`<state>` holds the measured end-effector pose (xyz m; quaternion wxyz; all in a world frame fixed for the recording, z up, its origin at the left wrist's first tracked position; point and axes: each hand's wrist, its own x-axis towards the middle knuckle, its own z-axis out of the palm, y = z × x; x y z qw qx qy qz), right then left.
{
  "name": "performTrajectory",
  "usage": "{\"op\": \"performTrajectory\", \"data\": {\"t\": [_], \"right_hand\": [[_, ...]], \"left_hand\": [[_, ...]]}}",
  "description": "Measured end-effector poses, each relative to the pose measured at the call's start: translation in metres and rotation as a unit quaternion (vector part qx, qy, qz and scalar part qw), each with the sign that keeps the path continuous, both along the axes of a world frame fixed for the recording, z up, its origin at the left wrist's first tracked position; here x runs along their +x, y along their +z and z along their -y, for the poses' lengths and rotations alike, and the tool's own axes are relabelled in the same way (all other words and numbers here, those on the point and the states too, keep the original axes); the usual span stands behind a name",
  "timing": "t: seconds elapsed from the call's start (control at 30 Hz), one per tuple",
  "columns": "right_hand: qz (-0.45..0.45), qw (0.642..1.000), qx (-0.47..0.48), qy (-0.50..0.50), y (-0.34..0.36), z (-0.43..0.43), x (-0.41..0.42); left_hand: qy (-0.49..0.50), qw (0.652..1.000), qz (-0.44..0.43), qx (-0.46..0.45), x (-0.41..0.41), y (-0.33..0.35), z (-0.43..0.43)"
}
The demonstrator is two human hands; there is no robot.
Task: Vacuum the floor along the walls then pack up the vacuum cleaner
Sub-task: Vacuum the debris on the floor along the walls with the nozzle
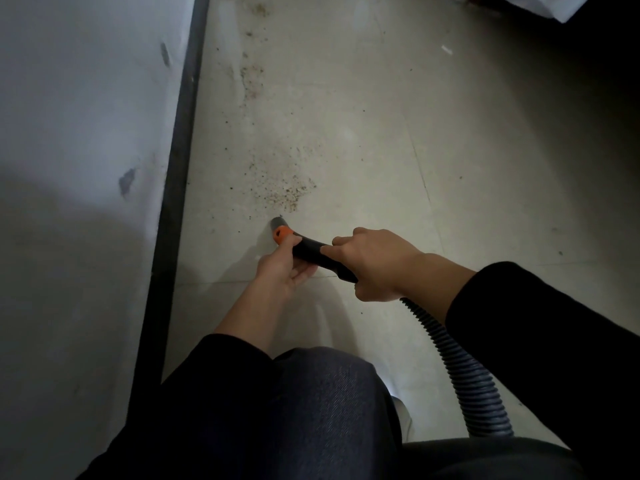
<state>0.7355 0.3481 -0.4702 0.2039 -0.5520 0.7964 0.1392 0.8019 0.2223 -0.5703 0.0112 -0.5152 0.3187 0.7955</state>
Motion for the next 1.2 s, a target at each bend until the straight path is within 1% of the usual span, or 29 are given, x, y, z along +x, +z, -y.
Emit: {"op": "performTrajectory", "data": {"t": [0.57,0.73,0.97,1.2], "right_hand": [[0.009,0.999,-0.023,0.044,-0.008,0.038,0.019],[0.010,0.998,-0.028,0.062,-0.009,0.051,0.025],[0.013,0.996,-0.036,0.085,-0.014,0.063,0.033],[0.023,0.994,-0.046,0.099,-0.015,0.075,0.040]], "left_hand": [[0.057,0.998,0.015,0.002,0.032,0.000,0.031],[0.079,0.997,0.006,0.006,0.043,-0.003,0.041],[0.125,0.992,0.012,-0.005,0.056,-0.009,0.048],[0.143,0.989,0.028,-0.023,0.066,-0.011,0.057]]}}
